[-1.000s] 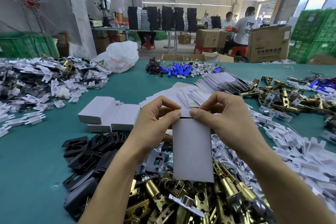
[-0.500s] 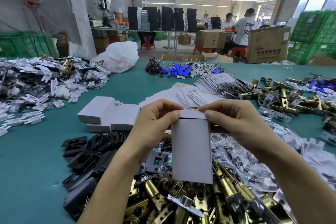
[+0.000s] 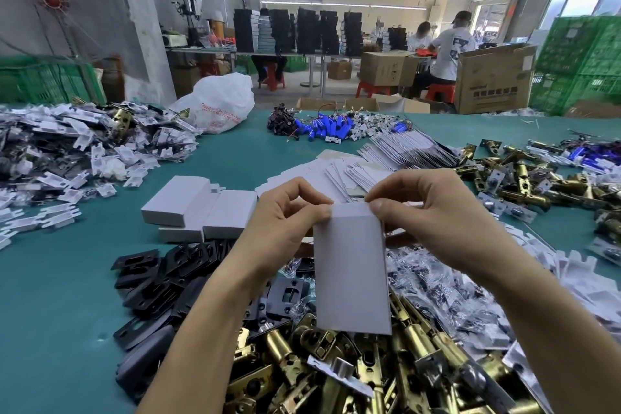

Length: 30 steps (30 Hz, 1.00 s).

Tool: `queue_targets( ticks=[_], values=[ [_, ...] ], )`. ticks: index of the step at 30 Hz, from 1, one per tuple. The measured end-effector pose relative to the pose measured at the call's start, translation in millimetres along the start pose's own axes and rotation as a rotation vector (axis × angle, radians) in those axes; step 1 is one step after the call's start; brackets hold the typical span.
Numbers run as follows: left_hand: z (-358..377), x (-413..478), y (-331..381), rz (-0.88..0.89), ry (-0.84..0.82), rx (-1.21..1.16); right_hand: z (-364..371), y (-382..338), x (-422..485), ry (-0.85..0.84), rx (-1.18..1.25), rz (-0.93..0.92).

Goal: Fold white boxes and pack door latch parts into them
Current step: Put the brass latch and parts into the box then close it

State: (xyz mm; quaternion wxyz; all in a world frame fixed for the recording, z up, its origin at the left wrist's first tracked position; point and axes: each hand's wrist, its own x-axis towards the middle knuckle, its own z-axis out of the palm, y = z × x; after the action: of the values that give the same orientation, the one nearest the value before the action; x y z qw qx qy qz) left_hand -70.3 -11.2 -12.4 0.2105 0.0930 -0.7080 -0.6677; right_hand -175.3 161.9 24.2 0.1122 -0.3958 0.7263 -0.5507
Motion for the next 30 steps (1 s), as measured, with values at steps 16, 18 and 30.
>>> queue_targets(
  ticks=[16, 18, 30],
  values=[
    [-12, -2, -9, 0.037, -0.225, -0.026, 15, 24, -23, -0.135, 0.147, -0.066],
    [-11, -2, -10, 0.032, -0.204, -0.03, 16, 29, -24, -0.091, 0.19, -0.052],
    [-2, -8, -3, -0.253, -0.183, -0.088, 28, 20, 12, 0.196, 0.457, 0.027]
  ],
)
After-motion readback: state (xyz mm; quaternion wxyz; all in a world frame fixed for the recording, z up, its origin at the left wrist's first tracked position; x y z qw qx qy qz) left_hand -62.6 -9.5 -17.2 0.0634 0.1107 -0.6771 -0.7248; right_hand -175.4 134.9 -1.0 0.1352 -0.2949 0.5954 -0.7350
